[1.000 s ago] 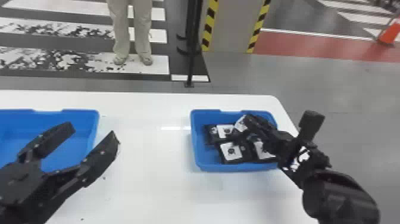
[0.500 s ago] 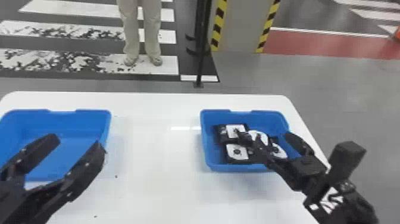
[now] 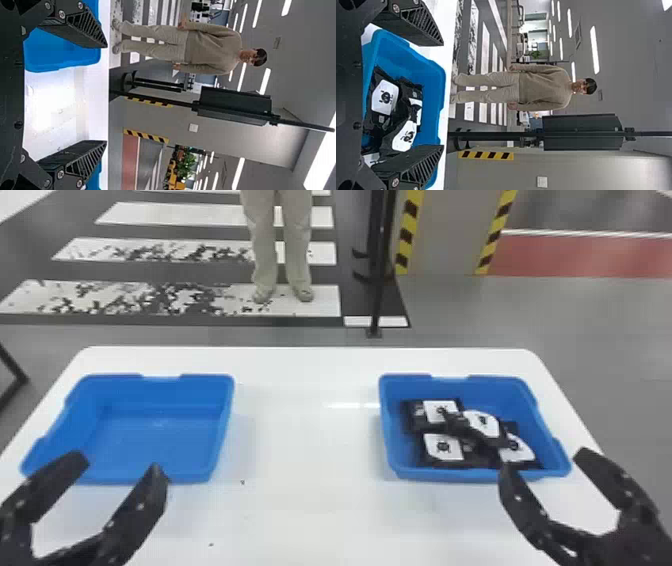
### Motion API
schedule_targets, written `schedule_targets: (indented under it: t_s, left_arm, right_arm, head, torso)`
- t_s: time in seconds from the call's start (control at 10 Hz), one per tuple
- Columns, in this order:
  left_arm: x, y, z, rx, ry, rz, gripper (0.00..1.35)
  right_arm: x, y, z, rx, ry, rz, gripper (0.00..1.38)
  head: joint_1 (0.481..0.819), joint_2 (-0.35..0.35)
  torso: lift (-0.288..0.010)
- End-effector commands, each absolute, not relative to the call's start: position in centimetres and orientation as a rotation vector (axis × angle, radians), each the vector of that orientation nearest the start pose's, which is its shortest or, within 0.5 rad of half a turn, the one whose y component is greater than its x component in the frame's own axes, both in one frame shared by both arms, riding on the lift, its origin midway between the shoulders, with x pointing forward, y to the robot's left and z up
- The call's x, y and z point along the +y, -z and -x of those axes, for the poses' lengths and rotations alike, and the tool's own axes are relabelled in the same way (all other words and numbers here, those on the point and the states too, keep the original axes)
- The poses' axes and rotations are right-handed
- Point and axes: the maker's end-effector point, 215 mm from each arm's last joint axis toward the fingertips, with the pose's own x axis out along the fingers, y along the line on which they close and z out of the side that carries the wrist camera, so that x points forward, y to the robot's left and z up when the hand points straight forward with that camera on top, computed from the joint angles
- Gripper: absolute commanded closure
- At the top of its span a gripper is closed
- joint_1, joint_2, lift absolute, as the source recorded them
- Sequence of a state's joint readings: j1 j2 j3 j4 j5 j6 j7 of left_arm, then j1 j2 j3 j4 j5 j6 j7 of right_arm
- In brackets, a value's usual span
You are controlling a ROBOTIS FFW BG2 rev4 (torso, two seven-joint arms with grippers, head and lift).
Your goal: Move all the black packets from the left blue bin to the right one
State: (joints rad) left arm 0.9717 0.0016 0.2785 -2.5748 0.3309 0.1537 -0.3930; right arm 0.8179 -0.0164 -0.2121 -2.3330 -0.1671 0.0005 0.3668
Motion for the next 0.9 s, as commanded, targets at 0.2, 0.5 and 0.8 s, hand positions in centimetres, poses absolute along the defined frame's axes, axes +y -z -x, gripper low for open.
schedule_targets:
  t_s: [0.2,0.5,0.8]
  left_arm:
    - [26.8,26.1,-31.3,0.089,0.208,0.039,0.19]
    - [26.2,27.0,-31.5,0.115,0.217,0.056,0.19]
    - [25.9,27.0,-31.6,0.117,0.221,0.062,0.19]
  right_arm:
    - [-24.1,30.3,-32.8,0.063,-0.221,-0.014,0.11]
    - [-23.8,30.1,-33.0,0.058,-0.226,-0.012,0.11]
    - [-23.8,30.3,-33.0,0.060,-0.225,-0.016,0.11]
  head:
    - [0.695,0.031]
    - [0.695,0.044]
    - [0.695,0.041]
  torso:
    - [-0.140]
    - [-0.140]
    - [-0.140]
